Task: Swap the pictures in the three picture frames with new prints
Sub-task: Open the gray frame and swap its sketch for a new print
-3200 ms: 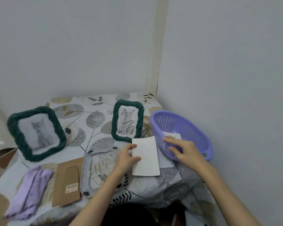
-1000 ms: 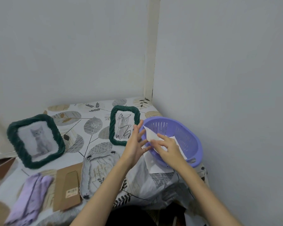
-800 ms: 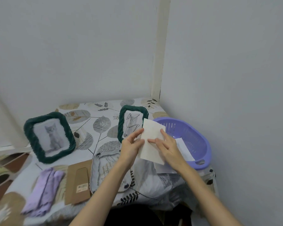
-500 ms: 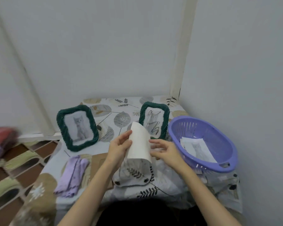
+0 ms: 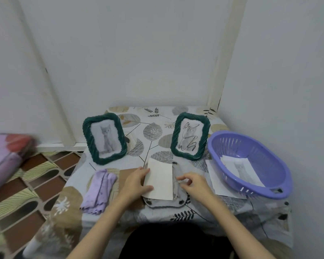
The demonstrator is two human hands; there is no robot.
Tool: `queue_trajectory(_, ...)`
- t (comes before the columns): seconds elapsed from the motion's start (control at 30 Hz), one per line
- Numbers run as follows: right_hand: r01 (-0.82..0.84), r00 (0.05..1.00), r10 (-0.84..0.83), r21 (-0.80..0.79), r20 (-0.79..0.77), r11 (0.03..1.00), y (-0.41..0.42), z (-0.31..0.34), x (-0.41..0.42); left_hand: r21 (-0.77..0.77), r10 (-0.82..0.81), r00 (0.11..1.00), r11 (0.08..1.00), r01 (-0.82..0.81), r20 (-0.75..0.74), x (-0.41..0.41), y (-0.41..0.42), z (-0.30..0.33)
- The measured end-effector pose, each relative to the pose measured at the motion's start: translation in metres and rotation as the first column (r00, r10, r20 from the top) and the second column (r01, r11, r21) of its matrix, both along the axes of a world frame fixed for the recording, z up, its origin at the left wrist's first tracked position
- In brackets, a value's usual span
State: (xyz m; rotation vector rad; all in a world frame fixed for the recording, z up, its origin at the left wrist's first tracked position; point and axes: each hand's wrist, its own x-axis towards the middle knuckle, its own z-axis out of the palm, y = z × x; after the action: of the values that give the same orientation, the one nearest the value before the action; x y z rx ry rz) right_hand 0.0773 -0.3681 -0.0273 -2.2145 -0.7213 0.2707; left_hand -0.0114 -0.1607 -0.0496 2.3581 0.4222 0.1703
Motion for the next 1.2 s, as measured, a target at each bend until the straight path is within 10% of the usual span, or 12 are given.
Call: queue_trajectory(1.2,-0.2,0.971,0.224,-0.232,0.083,0.952,-0.009,-0.022,0.001,0.174,-0.211,0.957,0.953,0.246,-0.198,-0.011,0.005,-0.004)
